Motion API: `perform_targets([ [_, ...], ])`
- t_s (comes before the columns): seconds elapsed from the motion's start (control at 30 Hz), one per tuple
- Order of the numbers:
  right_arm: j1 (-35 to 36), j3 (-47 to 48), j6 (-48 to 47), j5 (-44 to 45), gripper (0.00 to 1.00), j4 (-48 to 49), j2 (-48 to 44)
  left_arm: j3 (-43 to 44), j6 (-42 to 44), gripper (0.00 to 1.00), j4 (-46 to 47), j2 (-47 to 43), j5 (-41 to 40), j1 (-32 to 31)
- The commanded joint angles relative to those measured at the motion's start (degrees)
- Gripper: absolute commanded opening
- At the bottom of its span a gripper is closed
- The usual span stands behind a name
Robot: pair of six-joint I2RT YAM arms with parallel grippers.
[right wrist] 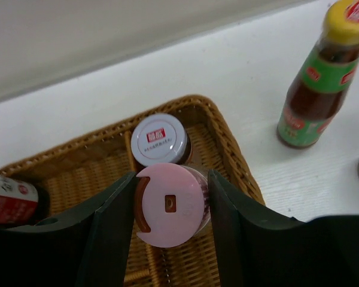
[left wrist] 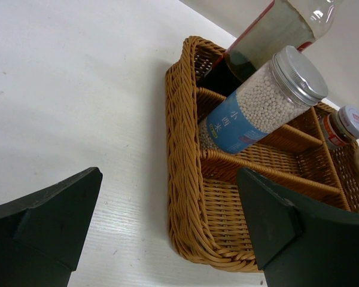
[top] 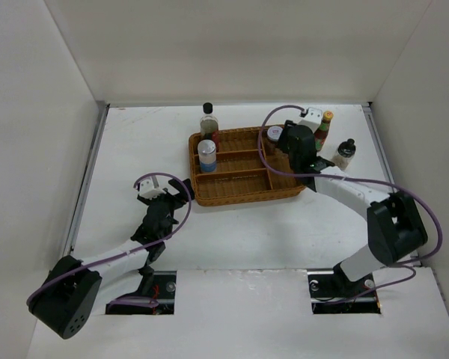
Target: Organize the condiment bottles
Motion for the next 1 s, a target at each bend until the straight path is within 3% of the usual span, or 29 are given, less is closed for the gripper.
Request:
perform_targets([
  [0.0,0.48,-0.1,0.87,-0.48,0.46,4.95,3.16,0.35,-0.55,1.0,2.82,-1.66,0.08,0.24],
  [0.2,0.65,-1.59,2.1,-1.54,0.51,7.06,8.0,0.52,-0.55,1.0,3.17,-0.79,0.52,-0.02],
  [0.4,0.65,-2.3,1.58,-2.24,0.72,5.66,5.55,0.7,-0.55,1.0,3.17,-0.43,0.52,-0.2],
  [0.53,-0.48,-3.09,1.67,-2.07,0.85,3.29,-0.94,0.96,-0.55,1.0,3.17,0.36,0.52,0.07],
  [0.73,-9.17,-7.39,2.1,1.97,0.9,2.41,-11.32,0.88,-0.64,1.0,3.17,0.35,0.61,-0.02],
  [0.97,-21.83,-8.9,1.14,4.61,0.94,-0.22,-11.78,0.7,-0.81,1.0,3.17,0.18,0.69,-0.2],
])
